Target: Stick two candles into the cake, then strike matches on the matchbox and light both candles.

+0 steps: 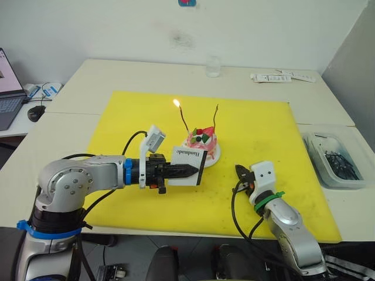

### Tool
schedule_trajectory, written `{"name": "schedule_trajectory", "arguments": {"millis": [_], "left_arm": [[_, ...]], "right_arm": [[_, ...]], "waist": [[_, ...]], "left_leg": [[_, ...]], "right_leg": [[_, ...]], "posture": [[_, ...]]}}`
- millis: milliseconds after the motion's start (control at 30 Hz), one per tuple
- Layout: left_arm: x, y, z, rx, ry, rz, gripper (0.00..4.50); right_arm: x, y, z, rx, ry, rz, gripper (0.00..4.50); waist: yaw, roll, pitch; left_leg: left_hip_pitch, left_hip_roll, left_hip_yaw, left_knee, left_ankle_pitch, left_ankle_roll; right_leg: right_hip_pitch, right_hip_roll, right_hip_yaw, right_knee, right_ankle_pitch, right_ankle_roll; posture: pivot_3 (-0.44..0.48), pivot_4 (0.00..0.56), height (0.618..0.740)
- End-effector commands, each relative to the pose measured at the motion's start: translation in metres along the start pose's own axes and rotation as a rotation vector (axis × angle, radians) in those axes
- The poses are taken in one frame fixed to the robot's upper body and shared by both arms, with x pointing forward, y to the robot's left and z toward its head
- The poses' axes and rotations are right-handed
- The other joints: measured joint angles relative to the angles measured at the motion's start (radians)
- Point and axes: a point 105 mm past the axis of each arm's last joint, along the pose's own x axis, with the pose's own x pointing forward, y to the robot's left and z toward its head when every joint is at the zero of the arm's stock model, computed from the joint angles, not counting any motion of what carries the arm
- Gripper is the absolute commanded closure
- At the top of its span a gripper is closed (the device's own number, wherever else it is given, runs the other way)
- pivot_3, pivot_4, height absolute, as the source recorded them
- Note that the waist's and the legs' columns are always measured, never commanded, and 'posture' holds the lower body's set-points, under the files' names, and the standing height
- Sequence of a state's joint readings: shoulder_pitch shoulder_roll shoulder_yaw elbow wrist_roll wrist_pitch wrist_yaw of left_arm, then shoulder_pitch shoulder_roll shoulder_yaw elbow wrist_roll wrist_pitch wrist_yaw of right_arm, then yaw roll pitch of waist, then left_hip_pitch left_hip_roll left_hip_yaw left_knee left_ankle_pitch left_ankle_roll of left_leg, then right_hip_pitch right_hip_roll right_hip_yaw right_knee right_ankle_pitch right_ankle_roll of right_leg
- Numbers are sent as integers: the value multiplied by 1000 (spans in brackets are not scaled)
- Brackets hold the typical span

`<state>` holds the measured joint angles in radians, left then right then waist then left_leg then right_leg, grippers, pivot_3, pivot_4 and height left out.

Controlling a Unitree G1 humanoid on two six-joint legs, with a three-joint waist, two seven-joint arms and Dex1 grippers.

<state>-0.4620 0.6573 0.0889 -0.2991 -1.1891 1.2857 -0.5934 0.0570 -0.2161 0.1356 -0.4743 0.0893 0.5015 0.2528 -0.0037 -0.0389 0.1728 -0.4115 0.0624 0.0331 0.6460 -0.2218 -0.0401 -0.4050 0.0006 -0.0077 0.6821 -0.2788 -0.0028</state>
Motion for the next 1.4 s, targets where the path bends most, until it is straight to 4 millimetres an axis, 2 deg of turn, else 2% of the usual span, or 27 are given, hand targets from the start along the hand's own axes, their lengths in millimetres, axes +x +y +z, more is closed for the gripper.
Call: {"name": "schedule_trajectory", "arguments": {"millis": [33,100,233,367,900,1167,1400], "left_arm": [[-2,0,6,-36,-50,-13,4500],[0,1,6,-69,-57,-22,4500],[5,1,5,-101,-44,-46,4500],[10,0,7,-111,-36,-70,4500],[14,-7,4,-117,-21,-117,4500],[16,-13,1,-120,-19,-143,4500],[26,-22,1,-129,-25,-203,4500]], "right_arm": [[-18,13,43,-40,-85,160,4474],[-31,30,59,-77,-84,316,4474],[-54,50,81,-171,-59,567,4474],[-60,54,85,-248,4,678,4474],[-38,60,86,-316,-1,658,4474],[-33,61,81,-343,15,669,4474],[-27,65,78,-362,20,705,4474]], "waist": [[0,0,0],[0,0,0],[0,0,0],[1,0,0],[0,0,0],[0,0,0],[0,0,0]], "left_leg": [[-1,0,0,0,0,0],[-2,0,0,0,0,0],[-1,0,-2,0,0,0],[-1,0,-2,0,0,0],[-3,-1,-1,0,0,0],[-3,-1,-1,0,0,0],[-3,-1,-1,0,0,0]], "right_leg": [[-1,0,0,0,0,0],[-1,0,-1,0,0,0],[-1,0,-2,0,0,0],[0,0,-3,0,0,0],[-1,1,-2,-1,0,0],[-1,1,-2,-1,0,0],[-1,1,-2,-1,0,0]], "posture": [[0,150,740],[0,150,740],[0,150,740],[0,150,740],[0,150,740],[0,150,740],[0,150,740]]}}
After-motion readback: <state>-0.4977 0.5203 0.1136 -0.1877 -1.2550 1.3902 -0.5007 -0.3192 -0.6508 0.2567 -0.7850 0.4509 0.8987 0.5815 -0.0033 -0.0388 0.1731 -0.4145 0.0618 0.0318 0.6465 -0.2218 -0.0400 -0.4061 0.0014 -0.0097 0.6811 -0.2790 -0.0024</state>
